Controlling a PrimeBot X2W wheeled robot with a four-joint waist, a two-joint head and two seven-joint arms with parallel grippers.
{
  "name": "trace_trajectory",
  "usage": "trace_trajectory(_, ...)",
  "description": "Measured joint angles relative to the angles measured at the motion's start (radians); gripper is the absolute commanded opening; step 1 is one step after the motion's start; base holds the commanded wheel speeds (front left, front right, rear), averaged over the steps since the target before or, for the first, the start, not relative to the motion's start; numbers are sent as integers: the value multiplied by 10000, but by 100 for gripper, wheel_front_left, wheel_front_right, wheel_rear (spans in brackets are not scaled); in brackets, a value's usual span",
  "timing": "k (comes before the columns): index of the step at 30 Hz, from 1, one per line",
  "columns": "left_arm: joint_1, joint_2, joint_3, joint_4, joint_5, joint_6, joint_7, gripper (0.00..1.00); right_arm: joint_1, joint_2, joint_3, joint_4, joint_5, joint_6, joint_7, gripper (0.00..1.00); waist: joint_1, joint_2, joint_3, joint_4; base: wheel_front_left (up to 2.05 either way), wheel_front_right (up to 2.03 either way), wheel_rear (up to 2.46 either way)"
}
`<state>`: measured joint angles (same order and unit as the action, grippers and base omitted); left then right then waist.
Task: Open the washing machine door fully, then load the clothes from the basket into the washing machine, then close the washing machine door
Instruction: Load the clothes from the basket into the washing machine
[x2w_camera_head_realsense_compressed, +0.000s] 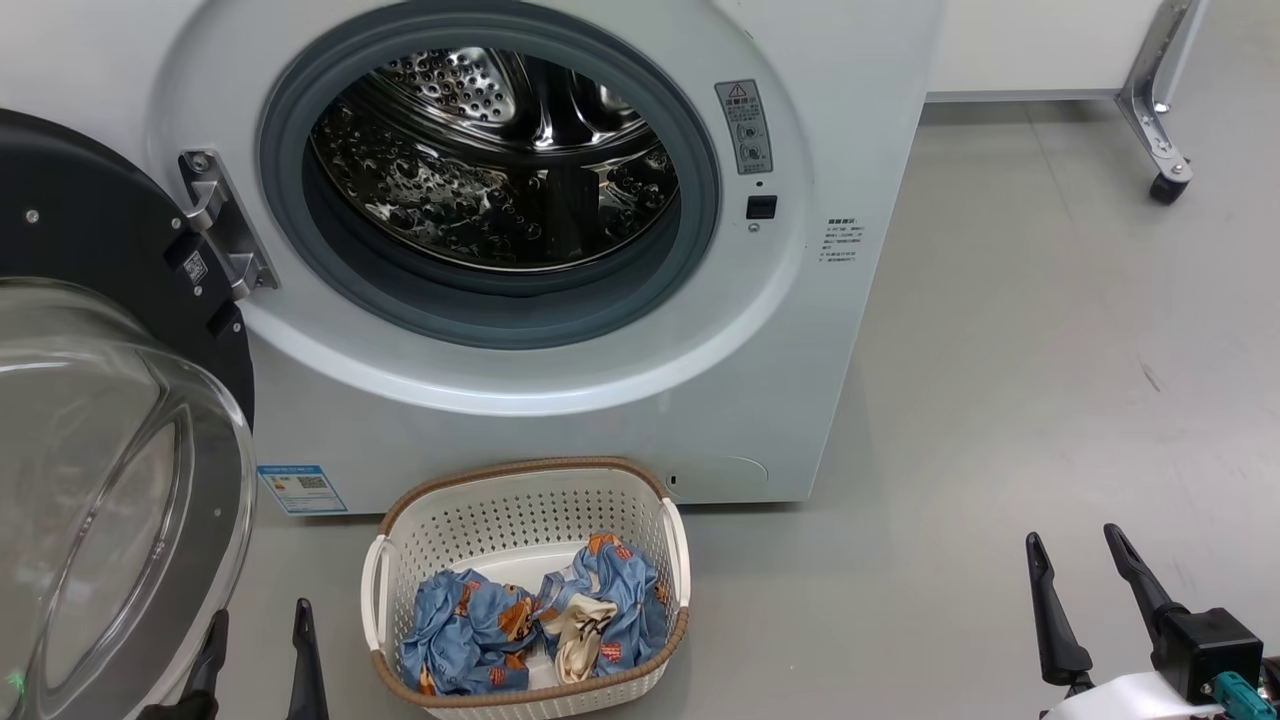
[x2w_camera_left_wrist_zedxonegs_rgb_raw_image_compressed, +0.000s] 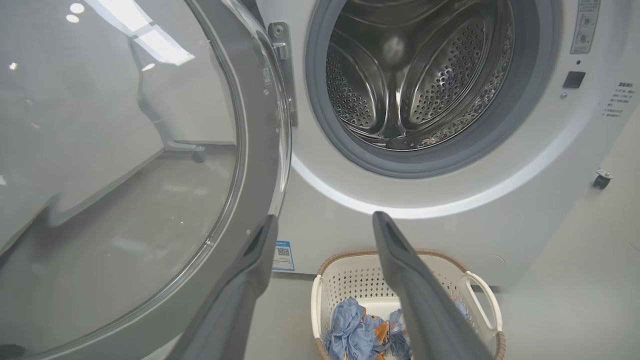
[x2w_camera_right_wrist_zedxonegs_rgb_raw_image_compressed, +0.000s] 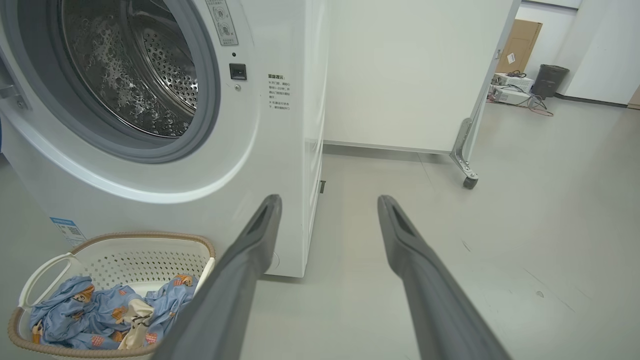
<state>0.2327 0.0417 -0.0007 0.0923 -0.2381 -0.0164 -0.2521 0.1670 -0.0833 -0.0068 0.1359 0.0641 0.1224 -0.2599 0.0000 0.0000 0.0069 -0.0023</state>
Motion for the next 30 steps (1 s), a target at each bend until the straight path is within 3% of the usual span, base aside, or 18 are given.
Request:
trace_trajectory(20, -5, 12, -479, -192, 370, -21, 0, 100, -21, 44, 144, -6, 50, 0, 0, 100, 0, 0, 209, -21, 19, -19, 0)
trace_trajectory(30, -93, 36, -1122, 27, 454, -430, 0, 100, -267, 130, 295, -105, 73, 0, 0, 100, 0, 0, 666, -240, 0, 0, 0)
